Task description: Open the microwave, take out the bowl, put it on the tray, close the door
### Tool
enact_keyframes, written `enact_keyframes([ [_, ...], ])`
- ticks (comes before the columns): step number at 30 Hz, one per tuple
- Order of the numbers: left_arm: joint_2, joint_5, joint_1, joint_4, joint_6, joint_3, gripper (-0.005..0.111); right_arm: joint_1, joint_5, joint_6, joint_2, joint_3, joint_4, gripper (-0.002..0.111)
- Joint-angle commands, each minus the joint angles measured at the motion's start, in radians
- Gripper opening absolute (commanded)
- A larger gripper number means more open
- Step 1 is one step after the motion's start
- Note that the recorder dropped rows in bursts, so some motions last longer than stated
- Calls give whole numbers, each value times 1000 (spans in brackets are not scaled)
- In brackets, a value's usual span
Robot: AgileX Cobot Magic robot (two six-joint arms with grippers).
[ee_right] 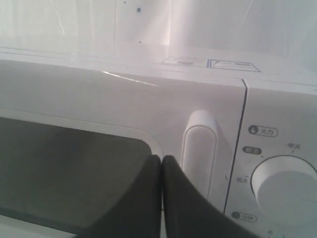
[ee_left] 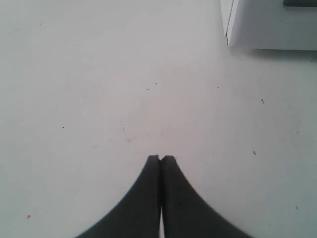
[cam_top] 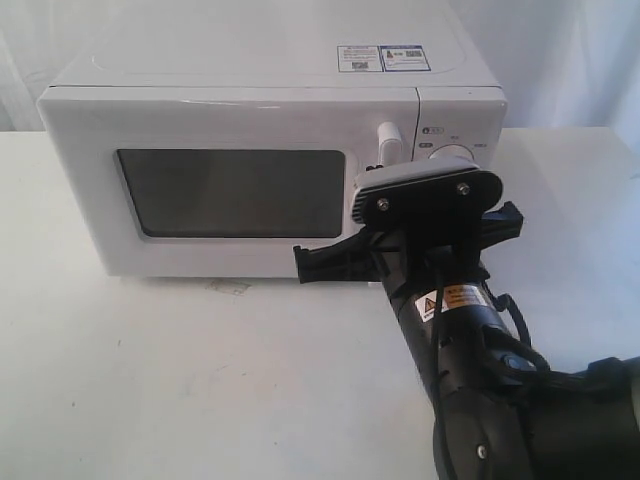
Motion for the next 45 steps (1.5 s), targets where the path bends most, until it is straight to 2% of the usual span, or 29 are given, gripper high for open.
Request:
enact_keyframes([
  [1,-4,19,2,1,0,3,0,0,-15,-14,-9,8,5,0],
  [4,-4,19,2,1,0,3,0,0,-1,106,-24,8,8,0],
  [7,-4,19,2,1,0,3,0,0,200,139,-127,8,69,0],
  [14,-4,19,2,1,0,3,0,-19,587,-322,-486,12,235,0],
  [17,-4,19,2,1,0,3,0,-83,701,-352,-616,45,237,0],
  [23,-4,19,2,1,0,3,0,-299,933,-352,-865,177,237,0],
  [26,-4,19,2,1,0,3,0,-408,979,-335,-1002,267,237,0],
  [33,-4,19,2,1,0,3,0,-581,1017,-300,-1281,436,235,0],
  [45,-4,19,2,1,0,3,0,-750,1104,-296,-1628,565,234,0],
])
